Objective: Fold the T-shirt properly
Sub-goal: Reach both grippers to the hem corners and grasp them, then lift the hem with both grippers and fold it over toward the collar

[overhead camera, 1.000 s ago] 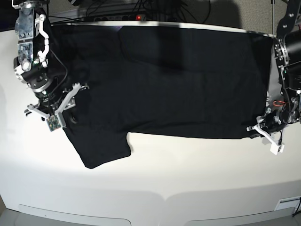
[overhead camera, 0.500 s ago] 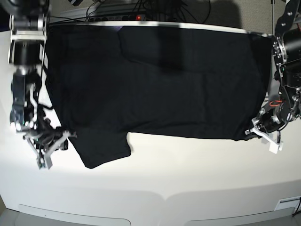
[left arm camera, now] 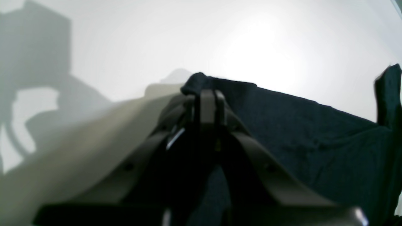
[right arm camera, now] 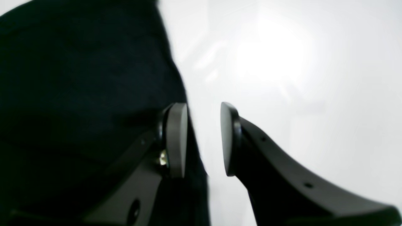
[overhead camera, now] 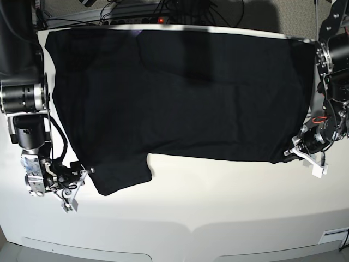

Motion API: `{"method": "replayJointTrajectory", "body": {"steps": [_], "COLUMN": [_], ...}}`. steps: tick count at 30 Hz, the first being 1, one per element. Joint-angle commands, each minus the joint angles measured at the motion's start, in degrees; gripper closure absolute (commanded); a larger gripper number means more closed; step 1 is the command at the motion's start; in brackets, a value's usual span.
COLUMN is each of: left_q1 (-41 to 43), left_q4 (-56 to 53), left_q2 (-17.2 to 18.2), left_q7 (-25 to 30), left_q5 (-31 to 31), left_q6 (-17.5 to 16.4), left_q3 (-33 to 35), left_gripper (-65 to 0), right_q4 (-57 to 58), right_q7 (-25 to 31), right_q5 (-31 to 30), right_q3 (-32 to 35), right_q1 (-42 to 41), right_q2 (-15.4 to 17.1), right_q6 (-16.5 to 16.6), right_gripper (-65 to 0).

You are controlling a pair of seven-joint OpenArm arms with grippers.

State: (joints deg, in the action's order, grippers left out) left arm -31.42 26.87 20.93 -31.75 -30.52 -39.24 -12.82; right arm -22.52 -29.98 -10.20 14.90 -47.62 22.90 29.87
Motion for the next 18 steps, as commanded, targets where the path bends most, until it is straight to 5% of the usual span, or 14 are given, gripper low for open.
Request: {"method": "replayJointTrajectory", "body": {"steps": [1,10,18], "left_q1": [-1.75,-1.77,-1.75], "left_q4": [0.81,0.81,0.81], "left_q2": [0.85,0.85,0.85], "left_q7": [0.9,1.16,1.36], "left_q5": [-1.03,-1.03,-1.01], "left_q6": [-0.76,-0.76,-0.76], "left_q3": [-0.17,-0.17,-0.17], "left_gripper": [0.0,0.0,0.0], "right_q4": [-0.04,4.17,4.17], "right_q7": [1.33,7.32,7.61], "right_q5": [-0.02,7.52,7.41], "right_q3": [0.07,0.09,0.09], "right_q1": [-1.99,-1.75,0.0], "right_q2": [0.24,-1.03,-1.25], "right_q6": [0.24,0.11,0.17], "right_gripper": [-18.9,-18.9,-18.9]}}
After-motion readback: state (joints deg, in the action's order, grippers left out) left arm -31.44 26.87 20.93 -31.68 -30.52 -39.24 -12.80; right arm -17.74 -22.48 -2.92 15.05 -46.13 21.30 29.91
